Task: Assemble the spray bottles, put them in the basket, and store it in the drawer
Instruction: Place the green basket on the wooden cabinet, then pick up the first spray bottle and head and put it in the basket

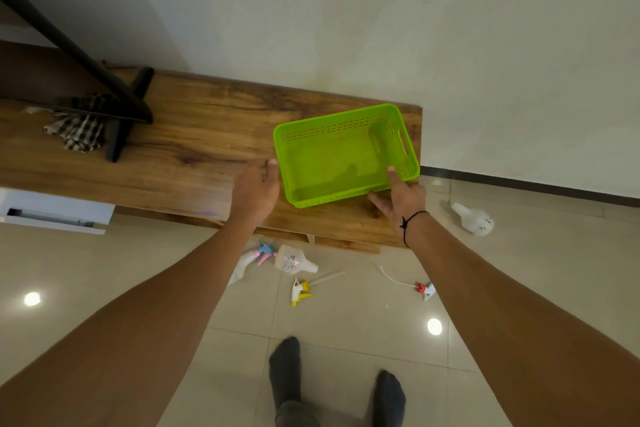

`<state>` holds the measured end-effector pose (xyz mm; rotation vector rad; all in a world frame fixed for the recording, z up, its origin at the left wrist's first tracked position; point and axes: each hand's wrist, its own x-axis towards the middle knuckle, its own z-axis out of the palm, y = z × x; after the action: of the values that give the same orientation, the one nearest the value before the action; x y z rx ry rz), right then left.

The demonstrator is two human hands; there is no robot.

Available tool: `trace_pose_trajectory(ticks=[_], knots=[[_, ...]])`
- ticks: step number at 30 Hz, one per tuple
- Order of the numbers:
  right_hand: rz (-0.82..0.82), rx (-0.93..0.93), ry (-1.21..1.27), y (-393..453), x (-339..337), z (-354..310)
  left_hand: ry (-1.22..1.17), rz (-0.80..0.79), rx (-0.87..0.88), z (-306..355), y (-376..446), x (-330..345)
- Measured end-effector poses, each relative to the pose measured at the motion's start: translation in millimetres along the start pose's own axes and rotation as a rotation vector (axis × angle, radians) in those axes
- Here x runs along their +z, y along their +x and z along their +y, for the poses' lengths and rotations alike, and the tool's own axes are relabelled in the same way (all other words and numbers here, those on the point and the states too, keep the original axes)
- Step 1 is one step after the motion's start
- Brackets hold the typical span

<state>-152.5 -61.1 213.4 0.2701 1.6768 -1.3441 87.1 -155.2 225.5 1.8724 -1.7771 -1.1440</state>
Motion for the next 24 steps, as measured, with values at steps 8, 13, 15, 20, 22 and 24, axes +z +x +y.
trace_pose_trajectory(ticks=[8, 13, 15, 20, 22, 24], knots=[[-0.097, 0.051, -0.208, -37.0, -3.1, 62.2, -0.067, 0.089, -0.149, -45.1, -63.1, 1.3], [-0.157, -0.033, -0.433, -55.8, 9.6, 112.9, -0.053, 0.101, -0.192, -87.5, -93.8, -7.4], [-0.193, -0.056, -0.488, -63.7, 20.9, 132.1, -0.043, 0.106, -0.206, -109.1, -100.6, -14.6], [-0.275, -0.001, -0.628, -65.3, 58.3, 187.0, 0.024, 0.083, -0.264, -171.7, -100.1, -35.2], [-0.307, 0.026, -0.668, -62.5, 73.8, 209.7, 0.025, 0.071, -0.292, -197.4, -96.9, -40.7], [-0.328, 0.054, -0.691, -59.2, 90.0, 233.9, 0.021, 0.071, -0.312, -222.4, -92.6, -44.8]])
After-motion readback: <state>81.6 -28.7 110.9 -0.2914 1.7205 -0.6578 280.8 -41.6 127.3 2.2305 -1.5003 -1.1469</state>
